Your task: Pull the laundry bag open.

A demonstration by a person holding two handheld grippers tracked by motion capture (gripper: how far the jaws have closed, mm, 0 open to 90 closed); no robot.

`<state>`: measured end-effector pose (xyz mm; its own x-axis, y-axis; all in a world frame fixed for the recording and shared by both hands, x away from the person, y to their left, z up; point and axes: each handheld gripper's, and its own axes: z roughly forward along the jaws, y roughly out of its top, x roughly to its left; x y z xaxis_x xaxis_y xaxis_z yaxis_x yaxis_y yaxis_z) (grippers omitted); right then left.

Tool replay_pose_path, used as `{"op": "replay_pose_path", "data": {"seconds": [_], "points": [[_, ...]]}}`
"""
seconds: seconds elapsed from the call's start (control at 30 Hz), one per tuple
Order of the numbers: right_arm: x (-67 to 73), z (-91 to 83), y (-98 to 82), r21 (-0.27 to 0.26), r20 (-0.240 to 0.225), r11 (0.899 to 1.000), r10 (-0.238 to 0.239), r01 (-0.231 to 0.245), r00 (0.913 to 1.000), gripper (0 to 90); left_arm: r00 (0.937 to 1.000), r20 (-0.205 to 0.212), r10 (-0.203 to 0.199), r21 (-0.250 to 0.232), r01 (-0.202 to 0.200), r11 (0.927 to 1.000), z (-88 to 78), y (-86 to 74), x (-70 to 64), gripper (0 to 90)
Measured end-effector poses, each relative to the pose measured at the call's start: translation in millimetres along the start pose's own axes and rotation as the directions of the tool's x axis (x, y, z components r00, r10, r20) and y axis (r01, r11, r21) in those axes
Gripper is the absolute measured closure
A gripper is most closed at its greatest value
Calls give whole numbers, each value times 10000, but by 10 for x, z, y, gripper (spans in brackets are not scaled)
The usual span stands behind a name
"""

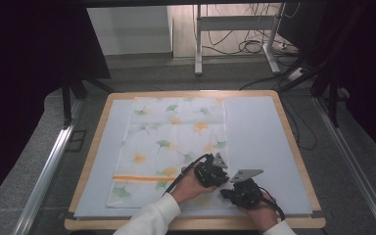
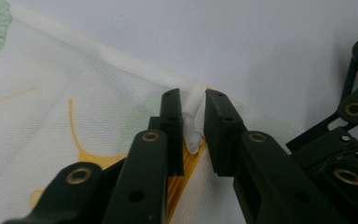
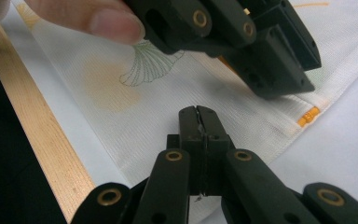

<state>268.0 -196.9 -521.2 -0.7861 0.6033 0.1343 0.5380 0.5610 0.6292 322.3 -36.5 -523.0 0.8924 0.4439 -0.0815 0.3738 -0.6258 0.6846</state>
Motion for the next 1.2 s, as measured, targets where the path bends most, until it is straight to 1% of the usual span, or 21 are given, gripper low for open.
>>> {"op": "replay_pose_path", "data": {"seconds": [0.03, 0.1, 0.17, 0.27, 0.33, 0.4, 0.47, 0.57, 0.6, 0.7, 0.77, 0.83, 0.93, 1.0, 1.07, 1.1, 1.17, 1.2], "points": [[-1, 0, 0, -4, -6, 10000, 3, -3, 10000, 891, 10000, -60, 70, 21, -70, 10000, 0, -2, -4, 863], [-1, 0, 0, 0, -10, 10000, 5, -5, 10000, 890, 9998, -137, 136, 50, -136, 9999, 3, -1, -20, 869], [0, 0, 0, -4, -2, 10000, -4, 4, 10000, 890, 9990, -293, 340, 60, -338, 9994, 4, 1, -38, 874], [2, 1, -1, -16, 13, 10000, 7, -7, 10000, 890, 9979, -434, 488, 77, -485, 9988, 1, 4, -61, 887], [-1, -1, 0, -5, -7, 10000, -2, 2, 10000, 890, 9979, -419, 488, 90, -485, 9988, -5, 5, -59, 895], [-4, -1, 0, -4, -11, 10000, -10, 10, 10000, 891, 9987, -321, 401, 33, -400, 9992, -5, 4, -54, 900], [-10, 0, -1, -41, 1, 10000, 6, -6, 10000, 890, 9991, -216, 369, 105, -367, 9993, -15, 10, -44, 900], [-25, -4, -3, -28, 9, 10000, 46, -46, 10000, 891, 9994, -172, 291, 163, -288, 9995, -24, 8, -28, 900], [-32, -3, -5, -68, -11, 9999, 134, -135, 9999, 891, 9995, -193, 250, 122, -248, 9996, -24, 6, -27, 900], [-64, -12, -10, -59, -79, 9993, 362, -363, 9993, 892, 9993, -212, 293, 181, -289, 9994, -35, 0, -19, 900], [-95, -16, -15, -103, -146, 9982, 582, -584, 9982, 891, 9997, -177, 192, 150, -189, 9997, -34, -6, -14, 900], [-124, -23, -11, -122, -94, 9968, 787, -788, 9969, 891, 9998, -140, 154, 108, -152, 9998, -28, -7, -9, 900], [-176, -31, 5, -237, 220, 9949, 983, -978, 9949, 891, 10000, -62, 67, -21, -67, 10000, -17, -10, -5, 900], [-217, -34, 24, -354, 292, 9915, 1266, -1256, 9915, 891, 10000, -54, 60, -51, -60, 10000, -16, -11, -2, 900], [-260, -25, 48, -449, 498, 9887, 1454, -1432, 9881, 891, 10000, -67, 43, -45, -43, 10000, -17, -11, -7, 900], [-284, -18, 59, -470, 533, 9868, 1576, -1552, 9861, 891, 9999, -87, 131, 9, -131, 9999, -21, -10, -6, 900], [-328, 1, 72, -331, 438, 9839, 1769, -1756, 9832, 892, 9996, -168, 228, 7, -228, 9997, -20, -11, -11, 900], [-344, 9, 78, -365, 337, 9792, 2006, -1994, 9791, 892, 9996, -185, 232, 5, -232, 9997, -21, -12, -11, 900]]}}
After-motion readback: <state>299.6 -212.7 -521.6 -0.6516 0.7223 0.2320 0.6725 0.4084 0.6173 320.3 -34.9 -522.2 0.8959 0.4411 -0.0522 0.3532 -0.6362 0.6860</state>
